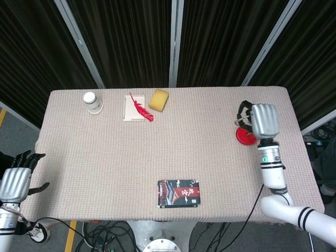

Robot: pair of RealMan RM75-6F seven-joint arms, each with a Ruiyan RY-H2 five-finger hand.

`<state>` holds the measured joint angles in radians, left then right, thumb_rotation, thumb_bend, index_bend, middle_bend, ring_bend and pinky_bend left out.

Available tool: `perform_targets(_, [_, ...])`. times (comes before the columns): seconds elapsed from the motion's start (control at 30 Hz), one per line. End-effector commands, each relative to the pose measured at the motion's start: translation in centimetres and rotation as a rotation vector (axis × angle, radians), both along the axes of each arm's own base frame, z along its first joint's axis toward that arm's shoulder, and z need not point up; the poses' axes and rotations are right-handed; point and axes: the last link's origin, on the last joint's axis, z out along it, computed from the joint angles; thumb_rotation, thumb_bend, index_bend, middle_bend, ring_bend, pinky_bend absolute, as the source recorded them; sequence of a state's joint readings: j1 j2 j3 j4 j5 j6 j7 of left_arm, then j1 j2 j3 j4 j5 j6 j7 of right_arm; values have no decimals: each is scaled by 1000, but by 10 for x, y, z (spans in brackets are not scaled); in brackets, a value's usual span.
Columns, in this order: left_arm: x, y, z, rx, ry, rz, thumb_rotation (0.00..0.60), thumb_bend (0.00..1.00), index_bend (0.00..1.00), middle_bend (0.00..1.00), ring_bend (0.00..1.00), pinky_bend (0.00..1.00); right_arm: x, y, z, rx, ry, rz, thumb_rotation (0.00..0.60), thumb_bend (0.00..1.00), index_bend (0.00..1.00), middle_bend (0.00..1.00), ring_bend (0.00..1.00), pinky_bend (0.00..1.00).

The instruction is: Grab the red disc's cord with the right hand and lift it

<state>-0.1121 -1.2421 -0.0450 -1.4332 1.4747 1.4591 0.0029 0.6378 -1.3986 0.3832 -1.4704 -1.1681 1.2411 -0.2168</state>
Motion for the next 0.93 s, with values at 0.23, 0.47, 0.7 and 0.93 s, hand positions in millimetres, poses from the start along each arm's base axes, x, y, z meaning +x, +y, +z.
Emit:
perform_targets(0.23, [-4, -1, 2, 1, 0, 7, 600, 1, 204, 216, 105, 145, -25, 10, -38, 287, 190, -134, 600, 157, 228, 310, 138, 240])
perform_targets(0.47, [-3, -1, 0, -2, 0, 1, 600, 0, 204, 216, 105, 145, -37, 19, -16, 351, 218, -210, 600, 0, 0, 0, 0, 0])
perform_targets(0.7, [-1, -1, 2, 7, -3, -1, 600, 1, 204, 216, 105, 145, -63, 51, 14, 255, 196, -206, 600, 0, 0, 0, 0, 0])
perform_targets(0.93, [4, 2, 3, 13, -8, -15, 600, 1, 204, 216, 105, 145, -123, 131, 27, 144, 254, -145, 600, 0, 0, 0, 0, 0])
